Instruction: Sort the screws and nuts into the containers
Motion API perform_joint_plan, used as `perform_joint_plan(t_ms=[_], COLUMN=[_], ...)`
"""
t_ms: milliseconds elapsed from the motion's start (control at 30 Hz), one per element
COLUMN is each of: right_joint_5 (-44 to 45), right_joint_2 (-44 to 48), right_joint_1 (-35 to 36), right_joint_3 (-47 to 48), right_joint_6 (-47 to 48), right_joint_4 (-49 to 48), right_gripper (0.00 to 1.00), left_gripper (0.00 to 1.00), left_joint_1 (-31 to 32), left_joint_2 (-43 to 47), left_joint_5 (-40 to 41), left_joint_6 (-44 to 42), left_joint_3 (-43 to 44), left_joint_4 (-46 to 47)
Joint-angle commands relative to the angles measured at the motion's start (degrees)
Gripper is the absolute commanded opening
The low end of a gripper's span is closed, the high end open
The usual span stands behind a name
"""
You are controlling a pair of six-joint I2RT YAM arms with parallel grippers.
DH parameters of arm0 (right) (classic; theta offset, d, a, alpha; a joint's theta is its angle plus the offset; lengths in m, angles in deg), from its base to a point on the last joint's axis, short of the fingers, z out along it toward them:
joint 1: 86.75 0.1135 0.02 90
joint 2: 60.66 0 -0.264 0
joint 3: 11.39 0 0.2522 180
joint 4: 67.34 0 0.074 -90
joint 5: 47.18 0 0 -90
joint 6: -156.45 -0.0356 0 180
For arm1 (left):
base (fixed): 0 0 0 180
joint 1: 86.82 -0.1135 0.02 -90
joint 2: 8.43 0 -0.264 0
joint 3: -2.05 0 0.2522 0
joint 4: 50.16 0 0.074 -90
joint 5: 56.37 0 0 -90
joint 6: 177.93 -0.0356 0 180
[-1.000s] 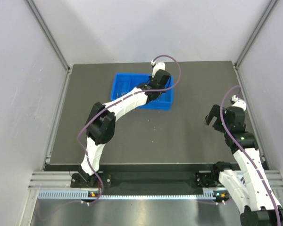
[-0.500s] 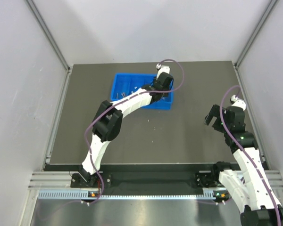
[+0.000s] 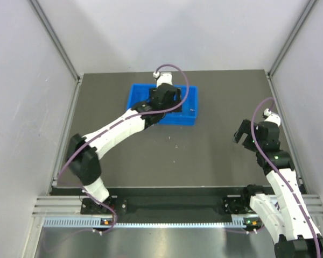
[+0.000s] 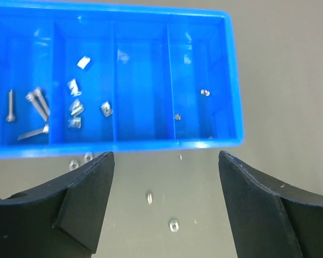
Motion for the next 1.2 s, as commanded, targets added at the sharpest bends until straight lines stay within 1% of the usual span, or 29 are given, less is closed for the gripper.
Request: perform_joint_plan(t_ms=[0, 67, 133, 233, 333, 433, 567, 700, 833, 900, 1167], right_joint_5=[0.38, 0.38, 0.38, 0.47, 0.65, 0.82, 0.91, 1.09, 0.91, 1.00, 0.91], right_joint_2=[0.59, 0.68, 1.03, 1.47, 1.47, 1.29, 1.12, 1.03, 0.94, 0.94, 1.03], right_joint_1=[0.17, 0.25, 0.34, 0.25, 0.34, 0.34, 0.43, 0.25, 0.34, 0.34, 0.34], right_joint_3=[1.58, 1.41, 1.06, 0.97, 0.97, 1.05, 1.05, 1.05, 0.97, 0.88, 0.88], right_joint_6=[-0.11, -0.03, -0.03, -0.11, -0.12, -0.11, -0.12, -0.12, -0.11, -0.20, -0.20], right_joint_4=[-1.95, -2.04, -2.04, -1.95, -1.95, -1.87, -1.95, -1.95, -1.95, -2.04, -2.13], right_gripper=[1.00, 1.00, 1.00, 1.00, 1.00, 1.00, 1.00, 1.00, 1.00, 1.00, 1.00], left_gripper=[0.82, 0.80, 0.78, 0.76, 0.74, 0.71, 0.68, 0.65, 0.62, 0.60, 0.54], left_joint_1=[2.04, 2.57, 2.83, 3.71, 3.89, 3.98, 4.41, 5.82, 6.09, 6.17, 6.26], left_joint_2=[6.00, 7.24, 7.95, 6.37, 2.60, -2.06, -7.59, -9.71, -11.91, -13.23, -15.17], left_joint_5=[2.88, 2.71, 1.93, 2.80, 4.72, 6.23, 6.84, 8.59, 6.50, 5.44, 6.93], left_joint_6=[3.86, 5.18, 6.85, 7.21, 8.26, 10.72, 12.83, 17.56, 21.00, 22.06, 22.41], left_joint_3=[-7.18, -11.39, -13.26, -15.11, -14.32, -9.77, -6.77, -7.20, -8.43, -8.78, -8.61], left_joint_4=[0.98, 1.15, 1.15, 1.33, -0.07, -4.28, -6.23, -6.67, -7.02, -7.20, -6.85])
